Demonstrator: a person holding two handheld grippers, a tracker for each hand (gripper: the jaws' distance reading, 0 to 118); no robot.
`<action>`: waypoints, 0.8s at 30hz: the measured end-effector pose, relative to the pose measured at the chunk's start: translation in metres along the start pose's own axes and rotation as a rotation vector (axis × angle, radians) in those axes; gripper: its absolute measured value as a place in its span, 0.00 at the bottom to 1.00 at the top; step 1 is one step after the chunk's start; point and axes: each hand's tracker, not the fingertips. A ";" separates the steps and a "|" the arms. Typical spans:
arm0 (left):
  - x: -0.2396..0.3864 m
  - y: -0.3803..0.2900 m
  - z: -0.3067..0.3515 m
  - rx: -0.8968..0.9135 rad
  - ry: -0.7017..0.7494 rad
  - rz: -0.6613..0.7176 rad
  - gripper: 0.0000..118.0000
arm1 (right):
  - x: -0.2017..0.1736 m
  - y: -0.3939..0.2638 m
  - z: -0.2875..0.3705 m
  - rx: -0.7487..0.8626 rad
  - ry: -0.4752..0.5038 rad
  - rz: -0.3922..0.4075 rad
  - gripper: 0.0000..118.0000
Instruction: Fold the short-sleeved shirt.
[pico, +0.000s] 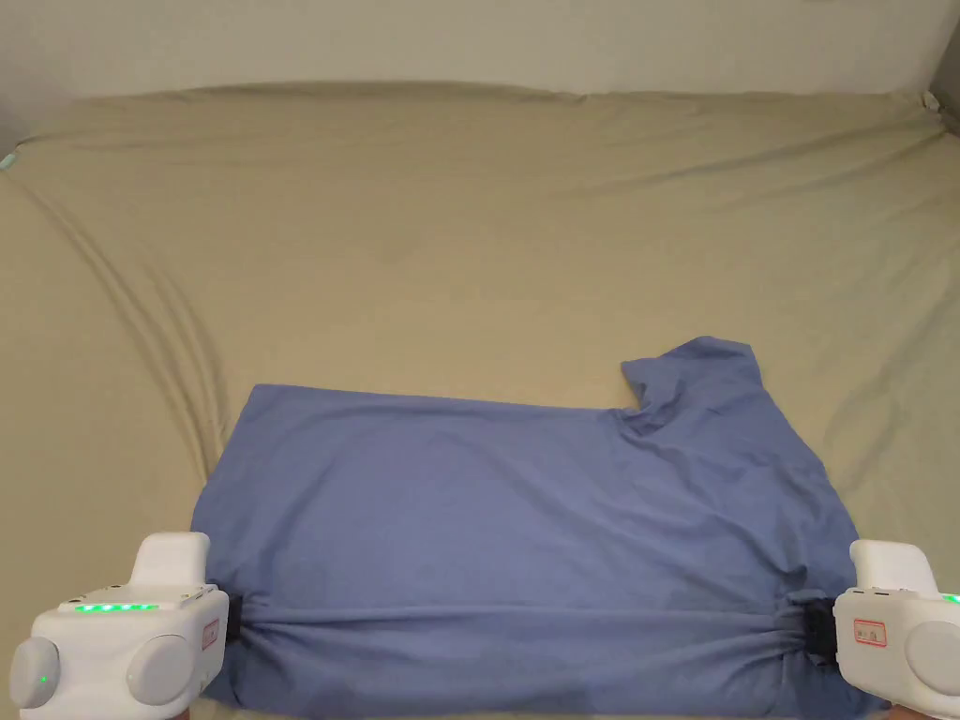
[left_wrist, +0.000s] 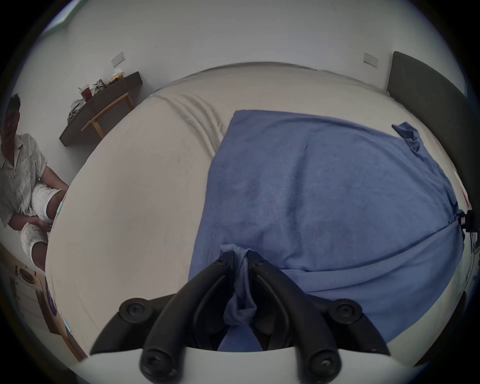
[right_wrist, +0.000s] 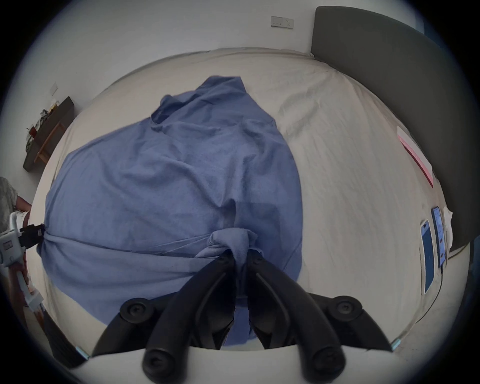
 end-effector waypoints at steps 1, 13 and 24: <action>0.001 0.001 -0.002 -0.001 0.003 -0.010 0.06 | 0.001 0.000 -0.004 -0.006 0.003 -0.008 0.06; -0.001 0.024 0.066 0.151 -0.055 0.034 0.69 | -0.008 0.003 0.056 0.209 -0.081 -0.031 0.93; 0.061 0.058 0.276 0.808 0.041 0.001 0.92 | -0.090 0.022 0.277 0.940 -0.077 0.169 0.84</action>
